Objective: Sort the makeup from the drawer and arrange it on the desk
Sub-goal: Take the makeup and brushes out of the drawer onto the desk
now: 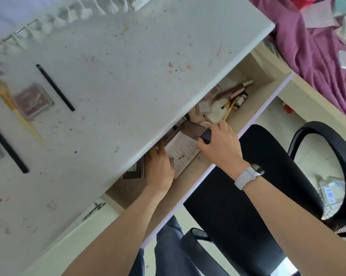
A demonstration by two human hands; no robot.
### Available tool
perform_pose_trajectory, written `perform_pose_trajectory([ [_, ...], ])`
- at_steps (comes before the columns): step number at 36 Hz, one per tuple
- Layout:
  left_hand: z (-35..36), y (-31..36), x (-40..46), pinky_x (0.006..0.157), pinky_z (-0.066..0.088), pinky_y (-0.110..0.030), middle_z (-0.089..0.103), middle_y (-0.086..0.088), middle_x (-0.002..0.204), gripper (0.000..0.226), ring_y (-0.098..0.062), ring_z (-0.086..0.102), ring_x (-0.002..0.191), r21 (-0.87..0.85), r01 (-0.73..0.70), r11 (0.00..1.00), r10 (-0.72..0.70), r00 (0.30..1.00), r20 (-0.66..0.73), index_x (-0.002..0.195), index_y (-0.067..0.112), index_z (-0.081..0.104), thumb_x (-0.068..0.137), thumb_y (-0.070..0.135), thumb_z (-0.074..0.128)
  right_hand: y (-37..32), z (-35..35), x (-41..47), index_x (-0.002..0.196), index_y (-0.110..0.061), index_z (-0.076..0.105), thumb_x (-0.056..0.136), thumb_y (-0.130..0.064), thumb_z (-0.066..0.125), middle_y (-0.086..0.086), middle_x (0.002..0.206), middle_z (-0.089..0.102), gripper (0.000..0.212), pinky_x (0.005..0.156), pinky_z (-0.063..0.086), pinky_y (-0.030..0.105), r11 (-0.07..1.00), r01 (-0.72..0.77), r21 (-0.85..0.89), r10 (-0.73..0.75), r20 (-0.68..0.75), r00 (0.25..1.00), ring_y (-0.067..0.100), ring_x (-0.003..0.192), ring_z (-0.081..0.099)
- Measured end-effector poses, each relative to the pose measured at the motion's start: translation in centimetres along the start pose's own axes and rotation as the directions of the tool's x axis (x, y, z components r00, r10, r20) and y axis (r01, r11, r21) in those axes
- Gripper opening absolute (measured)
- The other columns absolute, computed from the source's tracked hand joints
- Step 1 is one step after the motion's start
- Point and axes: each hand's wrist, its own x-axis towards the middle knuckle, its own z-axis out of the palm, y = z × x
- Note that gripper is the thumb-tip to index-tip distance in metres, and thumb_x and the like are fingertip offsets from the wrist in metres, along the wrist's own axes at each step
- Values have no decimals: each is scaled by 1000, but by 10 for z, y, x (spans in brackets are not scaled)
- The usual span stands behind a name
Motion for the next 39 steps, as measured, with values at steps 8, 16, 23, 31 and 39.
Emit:
perform_pose_trajectory([
  [8, -17, 3, -10, 98, 46, -36, 53, -8, 129, 37, -24, 50, 120, -284, -70, 956, 72, 997, -3, 130, 12, 45, 94, 16, 52, 16, -15, -11, 95, -15, 59, 79, -33, 60, 0, 93, 53, 24, 56, 40, 22, 900, -201, 387, 204, 35, 978, 11, 72, 51],
  [16, -49, 15, -29, 79, 49, -30, 65, -2, 111, 29, -23, 63, 99, -215, -225, 951, 229, 973, -4, 123, 20, 44, 94, 21, 50, 26, -30, -25, 93, -19, 62, 81, -17, 64, -2, 89, 59, 12, 64, 41, 13, 624, -238, 745, 301, 53, 952, 8, 79, 54],
  [23, -101, 19, -24, 81, 43, -21, 60, 5, 115, 30, -17, 59, 104, -240, -293, 926, 291, 956, -43, 125, 22, 45, 95, 26, 47, -3, -47, -13, 89, -20, 62, 84, -12, 64, -1, 87, 60, 10, 63, 43, 5, 555, -124, 822, 279, -43, 959, -2, 74, 55],
  [31, -150, -6, -3, 67, 43, -8, 56, 20, 97, 23, 2, 56, 88, -679, -104, 727, -11, 987, -162, 108, 29, 48, 92, 12, 48, -47, -56, 28, 96, -32, 51, 77, -36, 61, -6, 94, 54, 23, 65, 44, 14, 531, -48, 846, 284, -125, 951, 2, 80, 55],
  [39, -169, -19, 46, 65, 44, -9, 56, 2, 118, 32, 2, 56, 91, -966, 0, 260, -383, 918, -103, 128, 19, 39, 98, 10, 40, -100, -37, 78, 108, -8, 51, 87, -22, 61, -2, 103, 38, 27, 70, 39, 6, 744, 93, 661, 62, -207, 976, 1, 82, 43],
])
